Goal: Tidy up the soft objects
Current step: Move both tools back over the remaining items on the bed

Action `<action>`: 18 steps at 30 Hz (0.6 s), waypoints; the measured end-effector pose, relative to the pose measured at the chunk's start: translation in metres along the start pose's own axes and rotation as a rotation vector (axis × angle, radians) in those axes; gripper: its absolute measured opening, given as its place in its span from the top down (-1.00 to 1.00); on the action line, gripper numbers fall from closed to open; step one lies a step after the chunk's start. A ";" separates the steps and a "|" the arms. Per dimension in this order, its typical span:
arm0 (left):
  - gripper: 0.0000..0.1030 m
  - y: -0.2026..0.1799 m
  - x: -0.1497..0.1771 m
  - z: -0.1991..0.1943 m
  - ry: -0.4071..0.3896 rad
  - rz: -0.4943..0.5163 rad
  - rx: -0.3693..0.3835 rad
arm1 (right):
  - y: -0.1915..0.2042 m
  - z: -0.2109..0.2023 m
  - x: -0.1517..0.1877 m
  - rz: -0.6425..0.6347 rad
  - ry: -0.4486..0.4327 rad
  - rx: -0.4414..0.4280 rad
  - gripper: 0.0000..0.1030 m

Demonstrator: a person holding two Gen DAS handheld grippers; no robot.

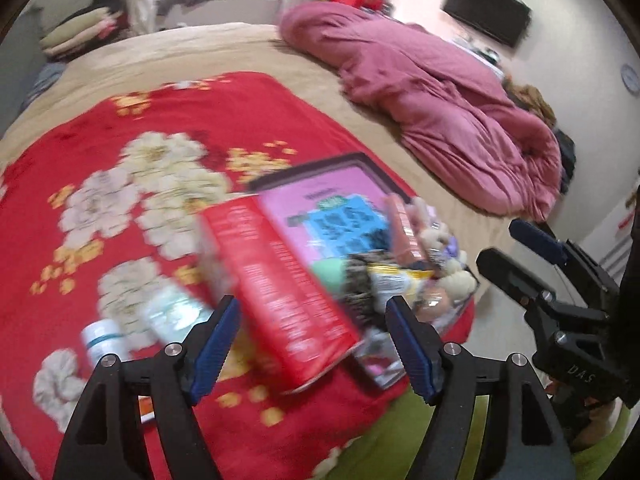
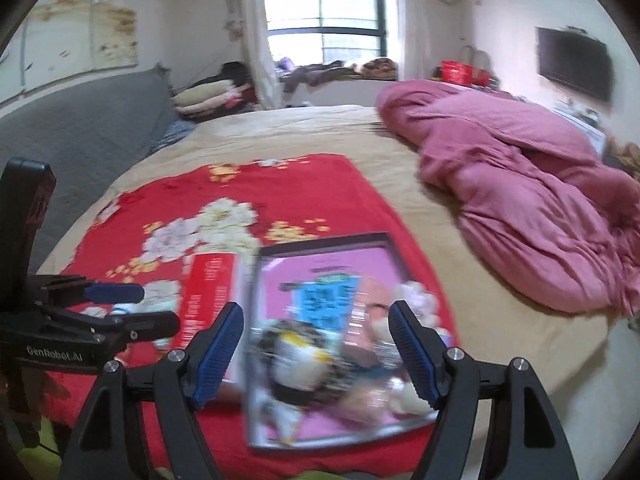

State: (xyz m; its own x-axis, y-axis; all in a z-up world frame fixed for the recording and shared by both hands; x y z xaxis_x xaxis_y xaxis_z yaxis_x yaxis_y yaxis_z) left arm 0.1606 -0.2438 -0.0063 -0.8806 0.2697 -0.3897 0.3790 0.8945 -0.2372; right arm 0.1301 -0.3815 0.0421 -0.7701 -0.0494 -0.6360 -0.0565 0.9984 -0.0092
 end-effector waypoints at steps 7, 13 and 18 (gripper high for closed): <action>-0.48 0.093 0.034 -0.032 -0.028 -0.159 -0.042 | 0.085 0.013 -0.008 -0.132 0.029 -0.061 -0.45; -0.49 0.154 0.066 -0.044 -0.036 -0.271 -0.071 | 0.138 0.028 -0.005 -0.203 0.066 -0.100 -0.45; -0.49 0.181 0.087 -0.048 -0.041 -0.320 -0.091 | 0.173 0.046 -0.002 -0.255 0.102 -0.118 -0.45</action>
Point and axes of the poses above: each gripper's, at about its wrist camera, not at the fingertips, and z roughly the way its jaws point, y to its left, x to its underside, the point moved 10 cm from there along z, roughly the way its jaws point, and after that the axes turned 11 degrees about y, right-handed, at the moved point
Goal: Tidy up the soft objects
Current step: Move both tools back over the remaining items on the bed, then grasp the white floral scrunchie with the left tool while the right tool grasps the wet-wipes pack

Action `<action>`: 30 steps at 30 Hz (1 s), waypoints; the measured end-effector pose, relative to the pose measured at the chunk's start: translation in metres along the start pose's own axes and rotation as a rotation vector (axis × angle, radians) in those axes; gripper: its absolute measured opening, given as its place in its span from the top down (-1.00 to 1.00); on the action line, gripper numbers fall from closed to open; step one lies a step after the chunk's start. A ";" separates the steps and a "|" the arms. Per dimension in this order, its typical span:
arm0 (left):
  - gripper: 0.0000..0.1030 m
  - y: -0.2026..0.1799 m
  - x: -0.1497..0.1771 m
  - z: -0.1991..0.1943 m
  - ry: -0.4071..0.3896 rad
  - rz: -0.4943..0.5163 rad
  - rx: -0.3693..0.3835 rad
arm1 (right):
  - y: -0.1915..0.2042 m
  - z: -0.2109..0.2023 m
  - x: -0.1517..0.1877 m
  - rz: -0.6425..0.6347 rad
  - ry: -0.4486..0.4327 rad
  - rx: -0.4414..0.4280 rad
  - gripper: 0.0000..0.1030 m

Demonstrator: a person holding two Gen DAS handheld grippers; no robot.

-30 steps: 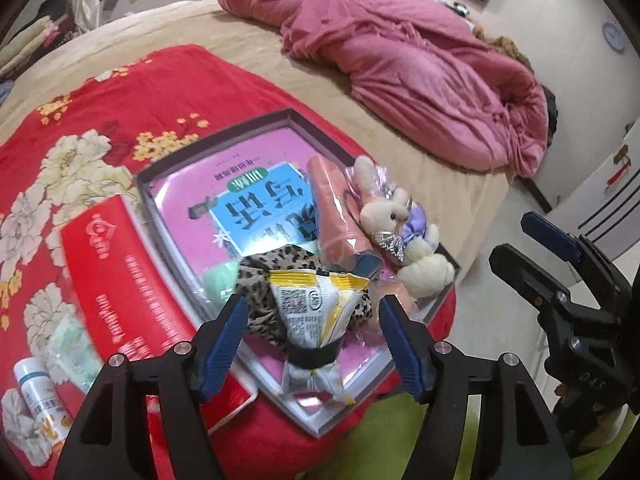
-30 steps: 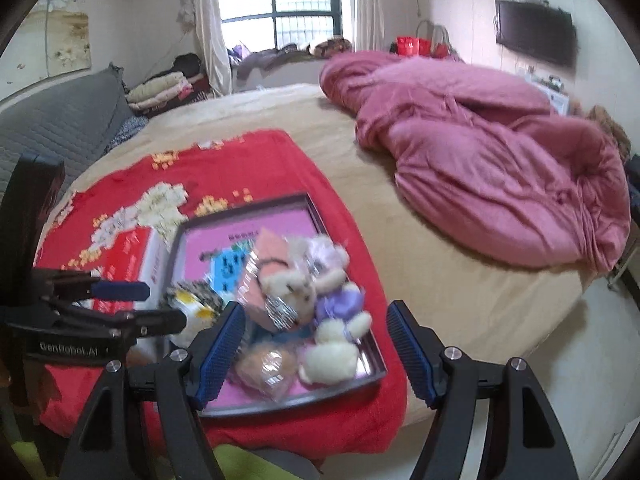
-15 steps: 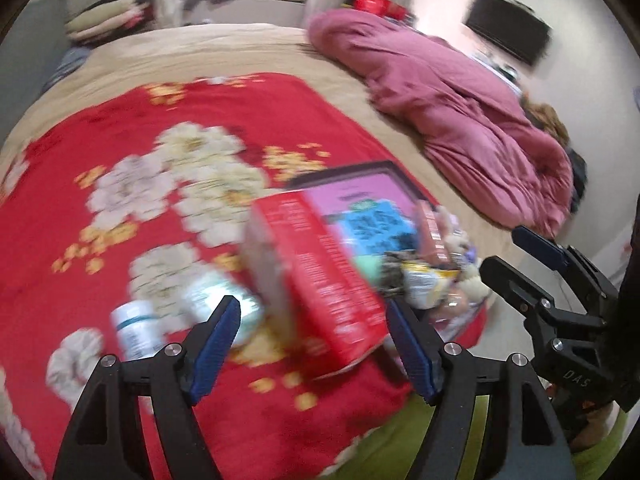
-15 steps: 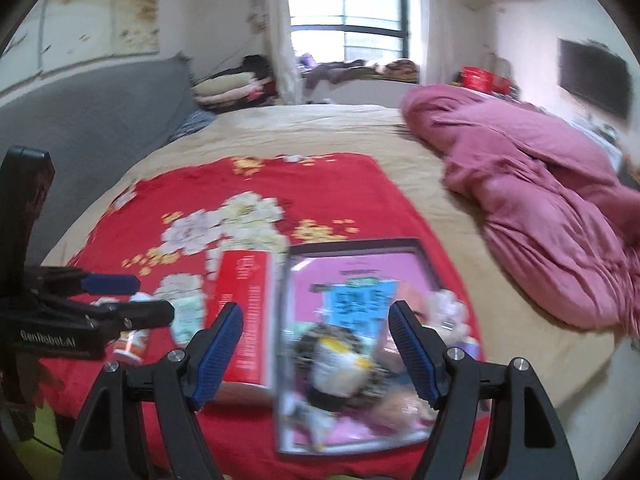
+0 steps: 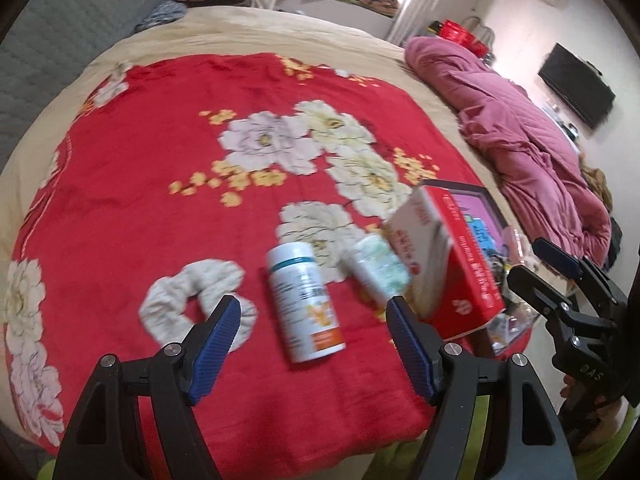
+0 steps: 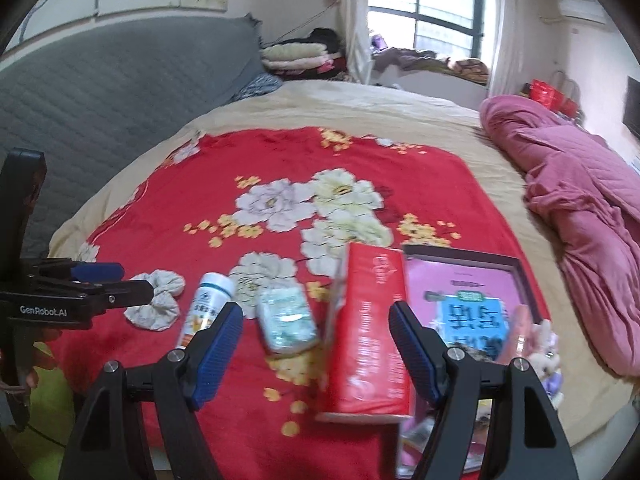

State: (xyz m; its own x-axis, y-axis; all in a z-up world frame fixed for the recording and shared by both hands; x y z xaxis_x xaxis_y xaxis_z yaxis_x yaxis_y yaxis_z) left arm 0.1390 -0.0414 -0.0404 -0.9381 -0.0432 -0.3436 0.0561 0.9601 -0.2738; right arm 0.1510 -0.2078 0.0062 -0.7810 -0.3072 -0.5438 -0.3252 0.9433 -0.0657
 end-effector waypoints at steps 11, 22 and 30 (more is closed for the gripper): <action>-0.49 0.042 0.011 0.017 0.022 -0.069 -0.002 | 0.031 0.050 0.000 -0.071 0.106 0.016 -0.45; -0.49 0.081 0.023 0.049 0.081 -0.140 -0.013 | 0.044 0.100 0.009 -0.112 0.218 0.039 -0.45; -0.49 0.093 0.025 0.073 0.127 -0.164 -0.016 | 0.046 0.139 0.009 -0.166 0.293 0.110 -0.45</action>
Point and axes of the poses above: each gripper's, at about its wrist camera, not at the fingertips, and z roughly the way its jaws point, y to its left, x to its underside, the point moved 10 cm from there along z, roughly the way its jaws point, and after that the axes turned 11 degrees about y, right-handed, at the moved point
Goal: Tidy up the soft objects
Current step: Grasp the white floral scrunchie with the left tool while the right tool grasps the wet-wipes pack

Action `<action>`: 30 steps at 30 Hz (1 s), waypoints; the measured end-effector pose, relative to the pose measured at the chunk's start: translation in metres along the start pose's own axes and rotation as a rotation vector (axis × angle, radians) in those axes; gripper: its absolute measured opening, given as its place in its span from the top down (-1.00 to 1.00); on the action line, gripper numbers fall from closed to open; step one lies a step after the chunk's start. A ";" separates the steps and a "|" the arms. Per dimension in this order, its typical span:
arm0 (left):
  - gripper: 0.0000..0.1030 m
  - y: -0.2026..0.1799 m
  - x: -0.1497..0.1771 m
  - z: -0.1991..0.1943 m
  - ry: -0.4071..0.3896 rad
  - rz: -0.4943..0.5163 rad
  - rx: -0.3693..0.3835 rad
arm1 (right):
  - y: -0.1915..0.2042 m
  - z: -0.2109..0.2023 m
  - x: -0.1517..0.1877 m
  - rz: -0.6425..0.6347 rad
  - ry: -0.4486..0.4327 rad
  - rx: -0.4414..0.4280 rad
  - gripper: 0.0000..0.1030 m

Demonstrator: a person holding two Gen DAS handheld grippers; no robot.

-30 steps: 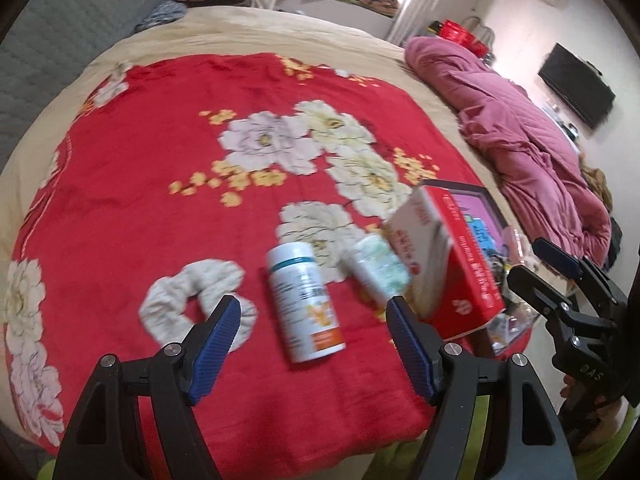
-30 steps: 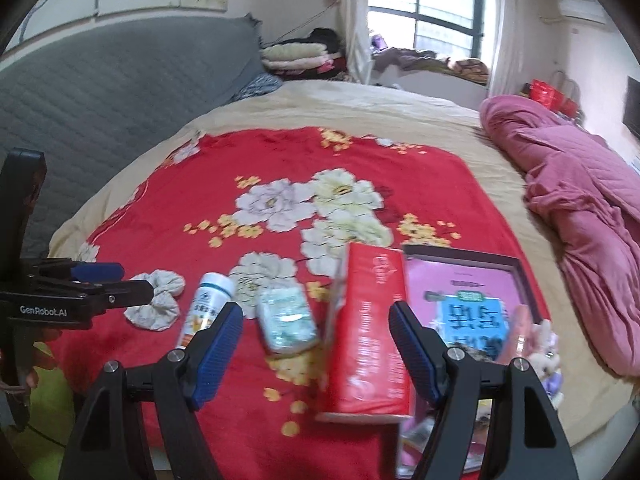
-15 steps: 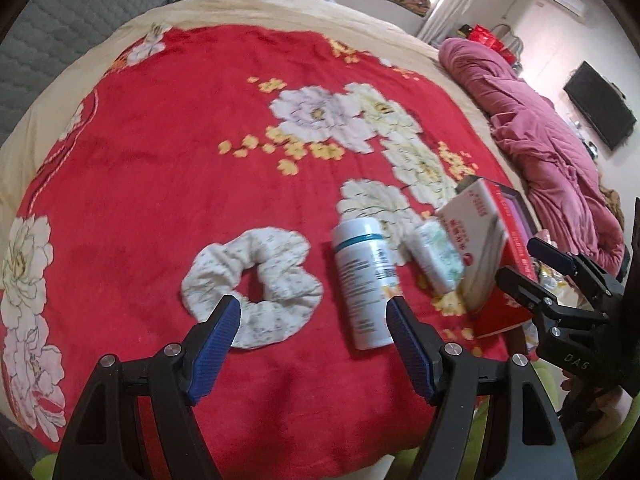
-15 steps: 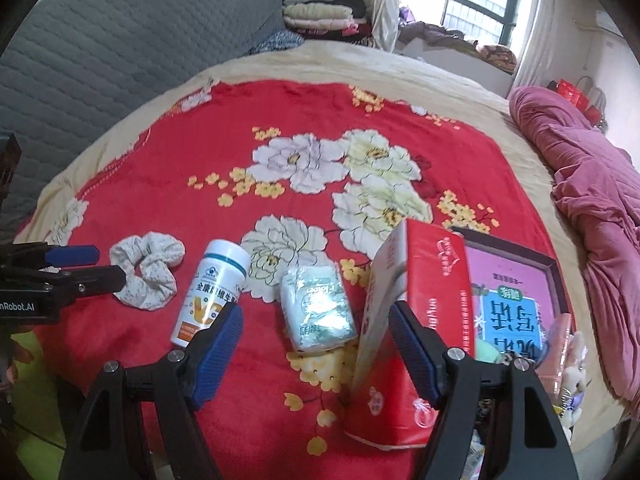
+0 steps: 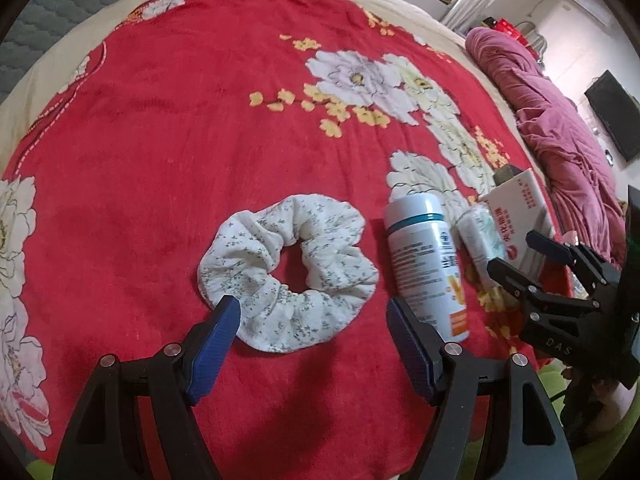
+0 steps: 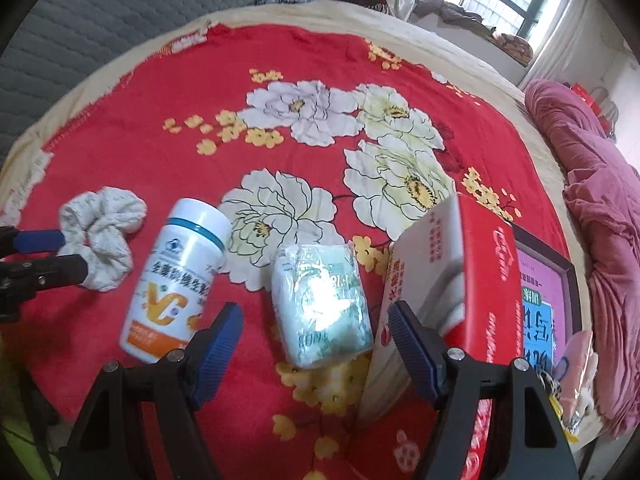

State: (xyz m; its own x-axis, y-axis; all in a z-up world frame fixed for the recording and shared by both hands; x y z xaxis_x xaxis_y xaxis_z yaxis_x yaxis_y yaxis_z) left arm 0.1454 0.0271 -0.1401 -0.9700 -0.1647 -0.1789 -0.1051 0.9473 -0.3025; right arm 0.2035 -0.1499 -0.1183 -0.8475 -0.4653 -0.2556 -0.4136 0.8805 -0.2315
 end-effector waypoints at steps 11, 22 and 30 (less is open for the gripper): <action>-0.49 0.006 -0.014 0.026 0.024 -0.002 -0.046 | -0.001 0.036 -0.018 -0.084 0.068 0.160 -0.45; -0.38 0.007 -0.027 0.030 -0.007 0.001 -0.049 | -0.017 0.036 -0.030 -0.071 0.056 0.207 0.40; 0.47 0.020 -0.034 0.026 -0.018 -0.035 -0.050 | -0.019 0.007 -0.028 0.078 -0.023 -0.096 0.45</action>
Point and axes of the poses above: each gripper's, at about its wrist camera, not at the fingertips, and z roughly the way its jaws point, y to its left, x to its underside, the point moved 10 cm from there along z, roughly the way its jaws point, and after that the axes turned 11 degrees about y, right-handed, at the moved point
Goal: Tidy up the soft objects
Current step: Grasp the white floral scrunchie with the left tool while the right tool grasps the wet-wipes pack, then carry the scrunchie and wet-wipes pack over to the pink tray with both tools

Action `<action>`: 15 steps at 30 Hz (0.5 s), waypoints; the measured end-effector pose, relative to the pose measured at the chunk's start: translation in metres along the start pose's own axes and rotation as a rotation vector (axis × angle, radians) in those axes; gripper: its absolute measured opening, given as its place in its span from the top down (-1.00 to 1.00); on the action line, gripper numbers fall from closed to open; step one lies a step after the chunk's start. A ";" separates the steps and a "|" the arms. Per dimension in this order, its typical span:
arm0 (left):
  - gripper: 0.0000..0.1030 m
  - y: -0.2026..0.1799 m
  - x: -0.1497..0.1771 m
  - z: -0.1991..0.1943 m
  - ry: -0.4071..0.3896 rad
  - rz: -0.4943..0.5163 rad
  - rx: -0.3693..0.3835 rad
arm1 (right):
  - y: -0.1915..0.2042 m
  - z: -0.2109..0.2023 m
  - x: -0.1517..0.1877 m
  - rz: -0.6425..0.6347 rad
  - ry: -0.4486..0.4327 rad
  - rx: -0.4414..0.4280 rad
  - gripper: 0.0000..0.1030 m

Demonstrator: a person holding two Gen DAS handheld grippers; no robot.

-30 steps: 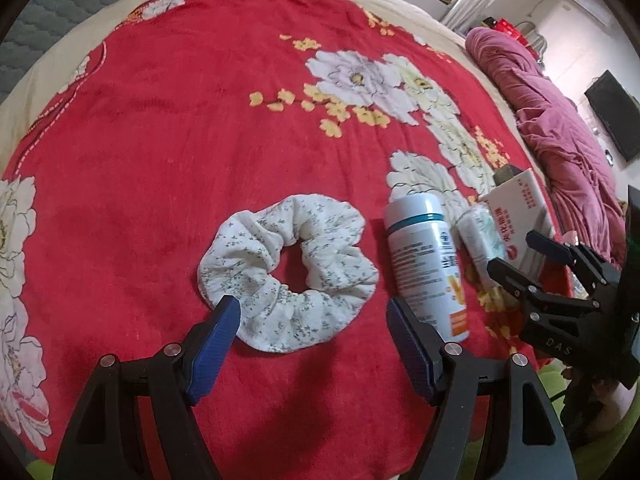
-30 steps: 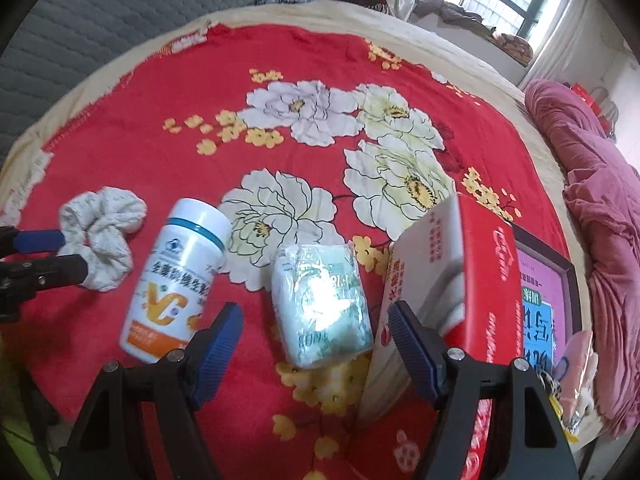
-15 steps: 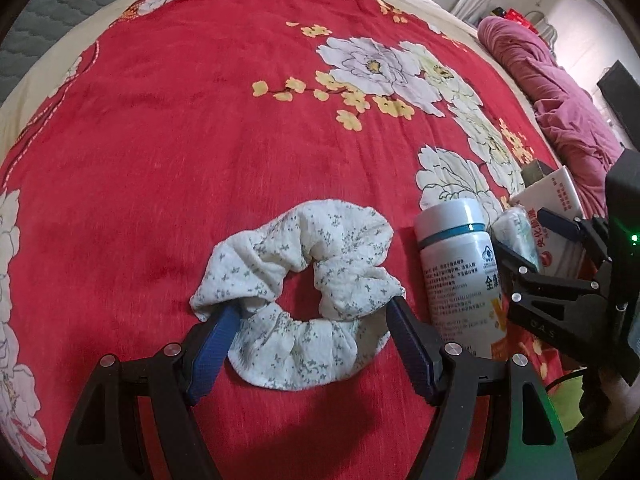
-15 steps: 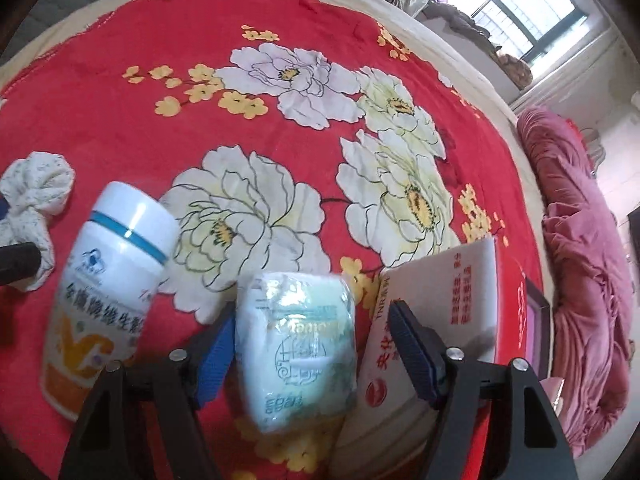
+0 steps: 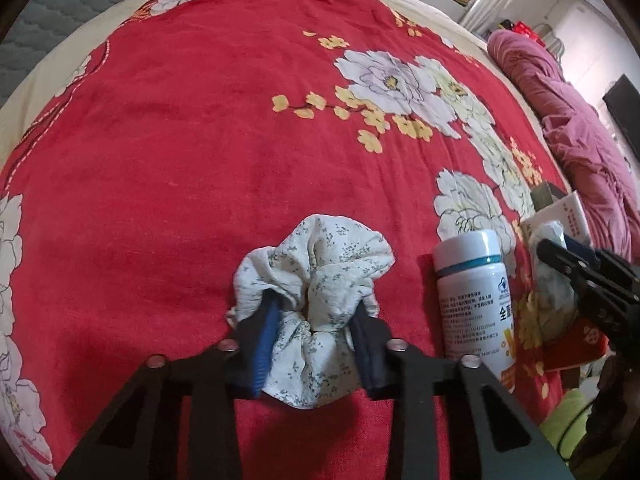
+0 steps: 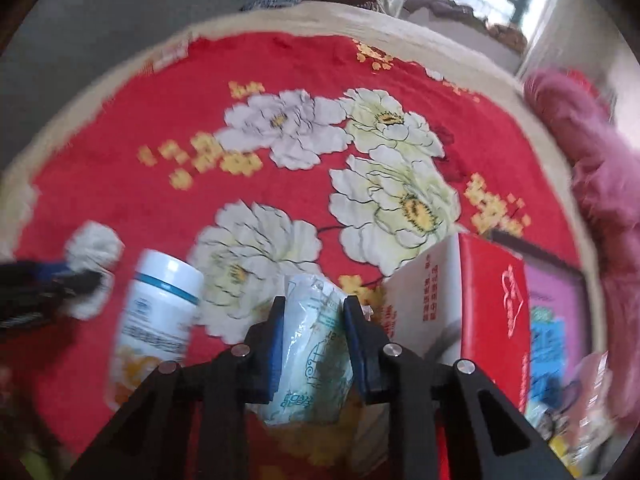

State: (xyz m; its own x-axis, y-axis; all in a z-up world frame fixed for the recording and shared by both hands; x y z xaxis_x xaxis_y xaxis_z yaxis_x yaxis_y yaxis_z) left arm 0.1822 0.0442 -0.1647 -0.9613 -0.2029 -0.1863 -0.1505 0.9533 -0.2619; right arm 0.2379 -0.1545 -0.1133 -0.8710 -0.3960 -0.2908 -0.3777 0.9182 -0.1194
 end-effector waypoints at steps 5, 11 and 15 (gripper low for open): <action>0.64 -0.005 -0.002 -0.010 -0.010 0.000 0.041 | -0.002 -0.026 0.000 0.058 -0.053 -0.107 0.45; 0.65 -0.031 -0.004 -0.039 -0.061 0.043 0.070 | -0.006 -0.056 -0.002 0.078 -0.111 -0.138 0.45; 0.65 -0.057 -0.007 -0.062 -0.095 0.086 0.088 | -0.013 -0.076 -0.003 0.089 -0.154 -0.147 0.45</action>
State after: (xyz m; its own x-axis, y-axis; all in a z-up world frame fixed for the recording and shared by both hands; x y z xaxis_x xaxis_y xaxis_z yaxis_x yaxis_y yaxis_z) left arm 0.1827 0.0052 -0.0901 -0.9429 -0.1460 -0.2993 -0.0440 0.9455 -0.3225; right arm 0.2214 -0.1656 -0.0384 -0.8491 -0.2974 -0.4366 -0.3529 0.9343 0.0499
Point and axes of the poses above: each gripper's, at about its wrist camera, not at the fingertips, and z roughly the way its jaws point, y to its left, x to its underside, the point moved 10 cm from there along z, roughly the way its jaws point, and after that the axes turned 11 degrees about y, right-handed, at the moved point
